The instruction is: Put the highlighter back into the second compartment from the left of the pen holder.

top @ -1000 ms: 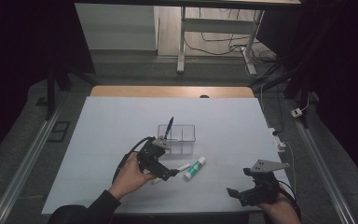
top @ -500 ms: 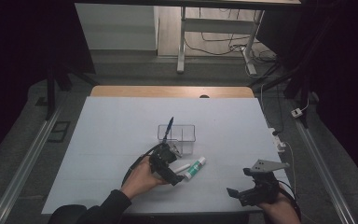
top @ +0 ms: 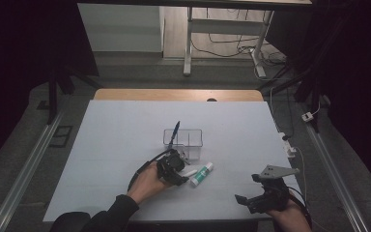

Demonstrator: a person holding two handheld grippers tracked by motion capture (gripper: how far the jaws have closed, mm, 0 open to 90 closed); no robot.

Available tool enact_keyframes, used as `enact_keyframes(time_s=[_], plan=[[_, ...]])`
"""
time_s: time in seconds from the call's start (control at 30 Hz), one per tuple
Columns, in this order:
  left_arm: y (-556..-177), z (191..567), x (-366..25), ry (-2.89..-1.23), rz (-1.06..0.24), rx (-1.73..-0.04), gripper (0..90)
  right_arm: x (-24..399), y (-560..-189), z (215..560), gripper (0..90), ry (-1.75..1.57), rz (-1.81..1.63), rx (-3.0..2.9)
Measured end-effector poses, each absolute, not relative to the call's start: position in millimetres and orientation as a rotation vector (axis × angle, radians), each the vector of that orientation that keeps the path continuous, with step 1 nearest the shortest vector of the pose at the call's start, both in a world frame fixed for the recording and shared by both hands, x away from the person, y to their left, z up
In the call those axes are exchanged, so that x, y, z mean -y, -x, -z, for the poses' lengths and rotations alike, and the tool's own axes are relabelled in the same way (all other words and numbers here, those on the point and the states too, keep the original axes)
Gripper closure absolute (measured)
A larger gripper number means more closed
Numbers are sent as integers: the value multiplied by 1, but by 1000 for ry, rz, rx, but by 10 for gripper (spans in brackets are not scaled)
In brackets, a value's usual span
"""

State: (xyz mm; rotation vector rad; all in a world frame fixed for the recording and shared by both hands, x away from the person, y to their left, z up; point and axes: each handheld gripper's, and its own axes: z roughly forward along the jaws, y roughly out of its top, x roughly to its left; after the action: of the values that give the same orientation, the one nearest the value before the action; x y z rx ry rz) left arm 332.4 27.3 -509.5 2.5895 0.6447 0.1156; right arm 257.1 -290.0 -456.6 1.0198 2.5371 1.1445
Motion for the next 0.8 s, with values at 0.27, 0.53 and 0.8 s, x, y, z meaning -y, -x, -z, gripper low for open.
enact_keyframes(time_s=[0.27,0.53,0.8], plan=[[-332,511,-21,-2597,-111,-639,762,290,-257,457,0,-1021,-1145,-2537],[-335,511,-24,-2562,-61,-705,782,290,-257,457,0,-1020,-1146,-2535],[-336,500,-36,-2443,-56,-722,783,290,-257,456,0,-1020,-1149,-2535]])
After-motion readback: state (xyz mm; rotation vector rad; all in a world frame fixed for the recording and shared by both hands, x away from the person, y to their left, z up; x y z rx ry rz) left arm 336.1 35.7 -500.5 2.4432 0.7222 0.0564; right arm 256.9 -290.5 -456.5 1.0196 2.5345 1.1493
